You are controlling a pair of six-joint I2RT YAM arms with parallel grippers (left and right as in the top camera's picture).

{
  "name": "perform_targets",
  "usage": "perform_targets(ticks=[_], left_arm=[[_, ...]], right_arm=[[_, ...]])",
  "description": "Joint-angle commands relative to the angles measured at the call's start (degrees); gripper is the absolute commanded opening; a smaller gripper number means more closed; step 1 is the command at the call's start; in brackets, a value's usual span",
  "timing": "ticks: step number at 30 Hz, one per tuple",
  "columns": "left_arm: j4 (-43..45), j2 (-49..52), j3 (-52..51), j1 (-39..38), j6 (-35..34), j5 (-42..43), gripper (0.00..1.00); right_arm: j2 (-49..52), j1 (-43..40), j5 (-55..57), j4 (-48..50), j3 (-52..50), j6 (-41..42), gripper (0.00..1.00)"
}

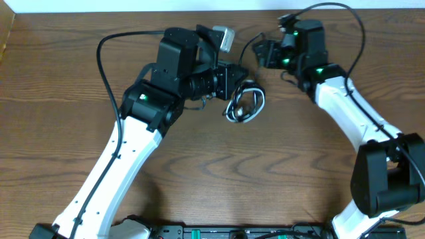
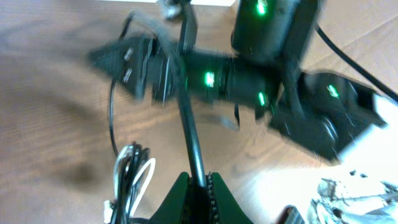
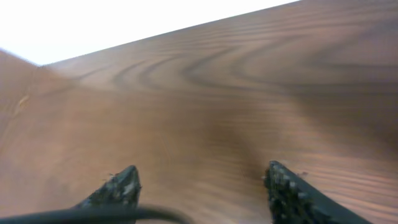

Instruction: Untangle cables

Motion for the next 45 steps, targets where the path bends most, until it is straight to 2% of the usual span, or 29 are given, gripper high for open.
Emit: perform_targets(ticks=[1,9,12,16,20,23,27,32,45], left_arm=[[-3.8,-4.7,1.1,1.6,-0.1,3.0,0.07],[-9.7,-6.8,1.1,6.3,0.2,3.0,0.07],[-9.3,-5.6,1.1,6.3,0.2,3.0,0.07],[-7.5,-3.3,1.1,6.3,0.1,2.9,0.07],[-4.2,-0.7,1.1,6.3,-1.9,0.2,0.08],[-2.2,1.2,1.1,6.3,-8.9,-8.3,0.07],[1.4,2.5,1.1,6.3,-15.5,-14.9,0.07],[4.5,2.9,1.1,6.3,-18.4,-15.3,0.07],[8.7,2.9,1.1,6.3,-21.1,-15.3,0.08]], right_arm=[[1.0,-5.6,4.5,-0.3,1.0,0.9,0.57],[1.0,-14.1,8.0,-8.7,1.0,0.9,0.5],[1.0,-14.6,6.4,-10.9,1.0,0.1,0.53],[1.0,-14.2,-5.8,-11.2,1.0,-6.6,0.61],[1.0,-13.6,-18.3,-11.2,1.0,-8.1,0.66],[1.0,-12.5,-27.0,-11.6,1.0,-9.3,0.67],[1.0,-9.8,-29.0,-14.5,1.0,-11.9,0.71],[1.1,-5.8,-29.0,-17.1,1.0,-17.2,0.72],[1.1,3.3,-28.9,-14.6,1.0,-19.7,0.72]])
